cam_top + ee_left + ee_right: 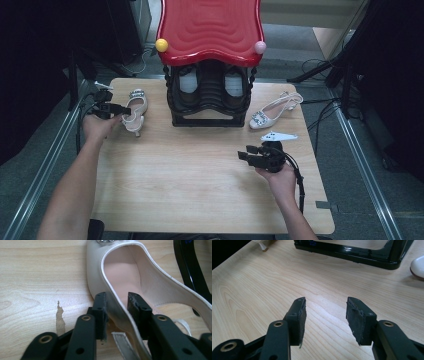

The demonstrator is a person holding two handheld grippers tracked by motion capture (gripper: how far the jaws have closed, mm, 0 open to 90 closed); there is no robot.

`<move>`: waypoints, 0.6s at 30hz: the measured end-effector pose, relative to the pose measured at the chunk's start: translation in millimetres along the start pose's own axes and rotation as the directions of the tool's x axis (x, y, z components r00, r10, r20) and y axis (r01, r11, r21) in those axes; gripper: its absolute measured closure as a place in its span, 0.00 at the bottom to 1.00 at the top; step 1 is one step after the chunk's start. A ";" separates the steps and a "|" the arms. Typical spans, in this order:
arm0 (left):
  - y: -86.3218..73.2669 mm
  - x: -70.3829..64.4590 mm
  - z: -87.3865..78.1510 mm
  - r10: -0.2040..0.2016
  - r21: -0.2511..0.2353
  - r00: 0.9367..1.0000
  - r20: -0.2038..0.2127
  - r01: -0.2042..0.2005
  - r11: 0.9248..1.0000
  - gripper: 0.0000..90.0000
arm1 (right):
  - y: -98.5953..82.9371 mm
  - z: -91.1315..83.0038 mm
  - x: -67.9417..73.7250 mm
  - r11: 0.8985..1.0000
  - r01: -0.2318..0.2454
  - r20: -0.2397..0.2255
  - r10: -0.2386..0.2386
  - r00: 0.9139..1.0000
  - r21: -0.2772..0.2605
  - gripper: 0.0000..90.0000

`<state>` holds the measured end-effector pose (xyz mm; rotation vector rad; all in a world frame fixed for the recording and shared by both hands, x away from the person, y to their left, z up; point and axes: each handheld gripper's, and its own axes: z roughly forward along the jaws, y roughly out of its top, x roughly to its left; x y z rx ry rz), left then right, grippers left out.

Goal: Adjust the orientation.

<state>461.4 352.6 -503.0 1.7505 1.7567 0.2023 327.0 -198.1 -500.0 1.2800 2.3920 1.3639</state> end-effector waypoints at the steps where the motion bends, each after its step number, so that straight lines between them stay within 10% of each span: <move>1: 0.3 0.1 -0.3 -0.001 0.006 1.000 -0.011 0.001 1.000 0.82 | -0.6 -0.3 -0.4 1.000 -0.002 0.001 0.002 1.000 -0.002 0.58; 9: -0.2 -1.1 -0.9 -0.040 0.001 0.998 -0.056 0.040 0.999 0.97 | -2.0 -1.7 -2.3 1.000 -0.009 0.009 0.009 1.000 -0.001 0.58; 18: -4.2 -4.6 -7.6 -0.061 0.003 0.998 0.016 0.061 0.998 0.97 | -1.1 -0.8 -4.2 1.000 -0.011 0.006 0.011 1.000 -0.008 0.57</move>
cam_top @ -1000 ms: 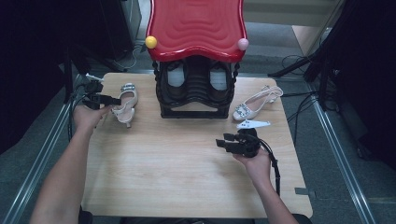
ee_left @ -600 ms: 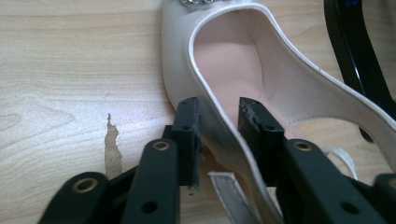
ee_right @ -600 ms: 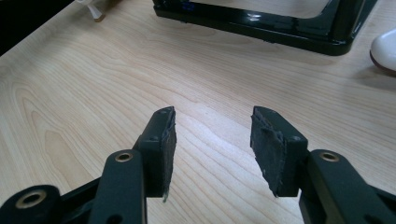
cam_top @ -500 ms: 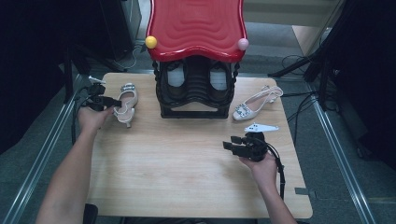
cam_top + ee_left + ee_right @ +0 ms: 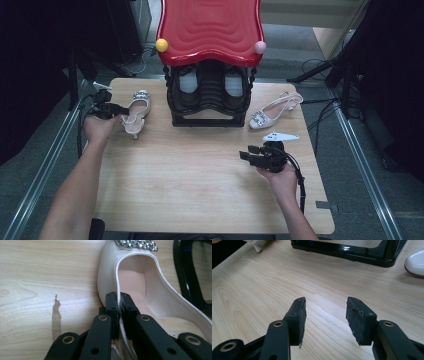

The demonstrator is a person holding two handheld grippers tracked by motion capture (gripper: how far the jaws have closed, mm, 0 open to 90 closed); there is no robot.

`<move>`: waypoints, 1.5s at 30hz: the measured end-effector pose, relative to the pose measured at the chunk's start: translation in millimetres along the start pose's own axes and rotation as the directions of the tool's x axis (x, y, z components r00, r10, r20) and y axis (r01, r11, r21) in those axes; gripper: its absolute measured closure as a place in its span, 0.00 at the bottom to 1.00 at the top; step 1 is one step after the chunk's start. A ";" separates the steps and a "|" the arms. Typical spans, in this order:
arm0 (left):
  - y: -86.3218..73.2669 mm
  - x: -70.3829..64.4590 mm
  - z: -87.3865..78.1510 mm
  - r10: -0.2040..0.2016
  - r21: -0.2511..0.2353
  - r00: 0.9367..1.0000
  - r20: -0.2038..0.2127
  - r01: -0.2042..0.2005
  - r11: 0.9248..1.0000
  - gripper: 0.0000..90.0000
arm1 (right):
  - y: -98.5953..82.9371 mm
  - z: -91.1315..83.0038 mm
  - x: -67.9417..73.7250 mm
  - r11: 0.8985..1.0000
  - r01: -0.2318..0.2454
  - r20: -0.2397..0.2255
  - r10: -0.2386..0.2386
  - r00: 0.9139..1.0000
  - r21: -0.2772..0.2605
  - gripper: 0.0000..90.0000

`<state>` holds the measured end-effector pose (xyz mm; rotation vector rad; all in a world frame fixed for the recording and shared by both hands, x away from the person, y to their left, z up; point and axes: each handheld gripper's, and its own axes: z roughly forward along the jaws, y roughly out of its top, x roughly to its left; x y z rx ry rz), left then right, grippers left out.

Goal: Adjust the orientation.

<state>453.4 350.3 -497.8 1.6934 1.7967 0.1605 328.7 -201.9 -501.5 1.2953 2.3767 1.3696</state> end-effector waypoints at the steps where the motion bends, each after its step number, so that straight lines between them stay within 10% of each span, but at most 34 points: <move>1: -0.8 0.1 -2.1 0.007 0.012 1.000 0.011 -0.007 1.000 0.97 | 0.2 0.0 0.0 1.000 -0.001 -0.001 0.001 1.000 0.000 0.57; 19: -37.6 -20.1 -52.4 0.067 -0.011 0.990 0.121 -0.066 0.998 0.97 | 16.9 19.9 1.9 1.000 0.013 -0.039 -0.013 0.999 0.013 0.58; 45: -118.2 -60.4 -70.4 0.122 -0.007 0.963 0.240 -0.124 0.992 0.97 | 42.9 51.6 7.1 0.998 0.063 -0.111 -0.061 0.992 0.022 0.58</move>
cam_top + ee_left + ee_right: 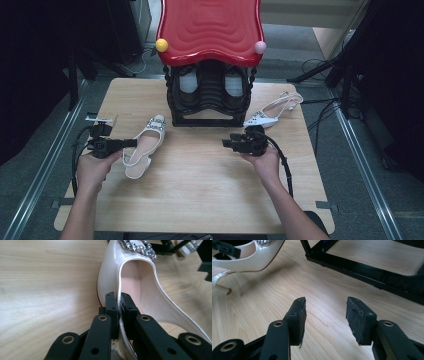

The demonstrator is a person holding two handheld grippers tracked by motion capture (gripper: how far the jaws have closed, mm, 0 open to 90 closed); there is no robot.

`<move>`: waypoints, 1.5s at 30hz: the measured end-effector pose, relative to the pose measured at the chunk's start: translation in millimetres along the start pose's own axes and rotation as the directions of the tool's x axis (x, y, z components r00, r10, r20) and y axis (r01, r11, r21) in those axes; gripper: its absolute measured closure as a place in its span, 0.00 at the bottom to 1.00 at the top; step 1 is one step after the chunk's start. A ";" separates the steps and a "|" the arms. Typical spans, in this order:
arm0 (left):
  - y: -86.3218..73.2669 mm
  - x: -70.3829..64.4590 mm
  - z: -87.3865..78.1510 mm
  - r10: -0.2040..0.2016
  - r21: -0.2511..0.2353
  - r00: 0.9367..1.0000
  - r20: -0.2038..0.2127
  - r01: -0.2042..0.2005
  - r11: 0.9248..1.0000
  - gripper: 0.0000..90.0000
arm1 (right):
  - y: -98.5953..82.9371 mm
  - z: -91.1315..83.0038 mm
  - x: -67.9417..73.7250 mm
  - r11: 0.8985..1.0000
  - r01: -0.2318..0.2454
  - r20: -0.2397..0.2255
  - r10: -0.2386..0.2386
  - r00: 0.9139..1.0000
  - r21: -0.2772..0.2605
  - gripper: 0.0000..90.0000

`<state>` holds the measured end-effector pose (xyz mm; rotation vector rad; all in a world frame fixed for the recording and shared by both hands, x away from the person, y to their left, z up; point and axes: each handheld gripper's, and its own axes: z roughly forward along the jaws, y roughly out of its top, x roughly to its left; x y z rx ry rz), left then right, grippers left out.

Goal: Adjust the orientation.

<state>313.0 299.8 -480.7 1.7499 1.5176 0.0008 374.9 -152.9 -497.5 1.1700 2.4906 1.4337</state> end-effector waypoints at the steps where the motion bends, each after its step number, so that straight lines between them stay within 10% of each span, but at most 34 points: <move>1: -2.2 -2.9 0.1 0.003 0.001 1.000 0.008 -0.003 1.000 0.97 | 0.1 0.8 0.7 1.000 -0.004 0.000 0.004 1.000 0.005 0.58; 14: -5.5 -42.0 30.3 0.095 0.069 0.991 0.093 -0.101 0.992 0.97 | -5.1 -1.4 6.1 0.999 0.023 0.020 -0.023 1.000 0.031 0.58; 27: 0.0 -93.2 86.3 0.196 0.137 0.949 0.249 -0.235 0.962 0.96 | -26.3 -19.9 11.1 1.000 -0.004 0.062 0.002 0.998 0.022 0.57; 37: -0.9 -105.9 116.4 0.216 0.177 0.943 0.254 -0.265 0.948 0.96 | -38.5 -24.2 16.9 1.000 -0.013 0.072 0.011 0.997 0.020 0.57; 40: 0.3 -98.9 120.0 0.188 0.189 0.953 0.239 -0.236 0.953 0.96 | -40.1 -22.2 19.8 1.000 -0.007 0.073 0.005 0.997 0.030 0.57; 45: 4.2 -94.3 115.6 0.139 0.158 0.944 0.298 -0.193 0.968 0.88 | -40.6 -17.5 23.7 1.000 0.004 0.067 -0.006 0.998 0.028 0.58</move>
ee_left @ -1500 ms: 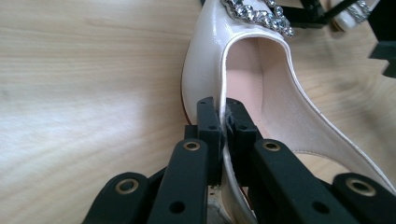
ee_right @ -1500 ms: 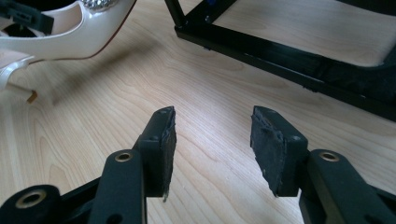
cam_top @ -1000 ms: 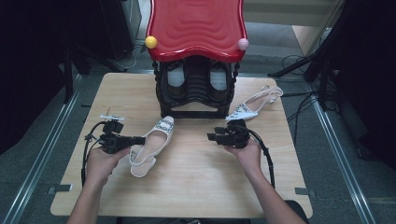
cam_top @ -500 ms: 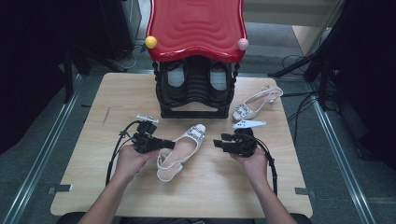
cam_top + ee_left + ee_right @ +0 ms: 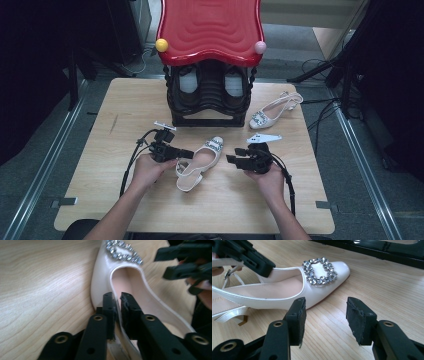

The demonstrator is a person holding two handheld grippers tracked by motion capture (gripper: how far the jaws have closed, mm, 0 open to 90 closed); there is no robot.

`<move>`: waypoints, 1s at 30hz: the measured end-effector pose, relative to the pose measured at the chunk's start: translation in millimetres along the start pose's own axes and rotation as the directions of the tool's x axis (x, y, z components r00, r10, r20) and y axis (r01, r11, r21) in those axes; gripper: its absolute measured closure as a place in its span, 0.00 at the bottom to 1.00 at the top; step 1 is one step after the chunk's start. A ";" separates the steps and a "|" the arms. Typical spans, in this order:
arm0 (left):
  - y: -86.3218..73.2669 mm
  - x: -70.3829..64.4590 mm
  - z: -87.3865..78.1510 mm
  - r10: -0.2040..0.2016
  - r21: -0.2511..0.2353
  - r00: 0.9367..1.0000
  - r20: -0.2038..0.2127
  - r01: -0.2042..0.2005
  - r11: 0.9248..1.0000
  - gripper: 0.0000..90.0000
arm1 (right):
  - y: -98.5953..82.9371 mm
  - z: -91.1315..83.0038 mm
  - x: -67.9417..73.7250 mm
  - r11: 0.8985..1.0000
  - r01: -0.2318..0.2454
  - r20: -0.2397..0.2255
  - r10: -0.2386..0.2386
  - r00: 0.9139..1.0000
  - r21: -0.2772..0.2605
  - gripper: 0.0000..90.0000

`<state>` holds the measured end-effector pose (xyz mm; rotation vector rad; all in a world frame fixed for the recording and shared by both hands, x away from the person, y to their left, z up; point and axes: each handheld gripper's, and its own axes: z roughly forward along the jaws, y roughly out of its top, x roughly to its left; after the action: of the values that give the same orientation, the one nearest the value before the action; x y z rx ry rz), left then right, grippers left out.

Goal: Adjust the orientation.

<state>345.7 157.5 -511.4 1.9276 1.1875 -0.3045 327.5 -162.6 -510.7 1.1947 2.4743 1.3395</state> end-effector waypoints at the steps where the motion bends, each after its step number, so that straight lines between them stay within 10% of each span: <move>1: 0.4 -1.1 -1.2 0.007 -0.004 1.000 -0.004 -0.007 1.000 0.86 | 0.2 1.4 1.1 1.000 0.001 -0.002 -0.001 1.000 -0.001 0.59; 16: -0.7 -4.1 -53.2 0.069 -0.097 0.993 -0.098 -0.079 0.992 0.61 | 3.4 19.3 28.0 0.997 0.072 -0.067 -0.072 0.995 -0.003 0.99; 30: -18.3 4.9 -87.8 0.042 -0.163 0.986 -0.159 -0.068 0.984 0.55 | 9.4 37.1 35.2 0.995 0.094 -0.084 -0.091 0.992 0.033 1.00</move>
<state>315.1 230.5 -468.9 1.8585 1.2166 -0.0233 324.0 -111.1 -516.8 1.0374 2.5873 1.3506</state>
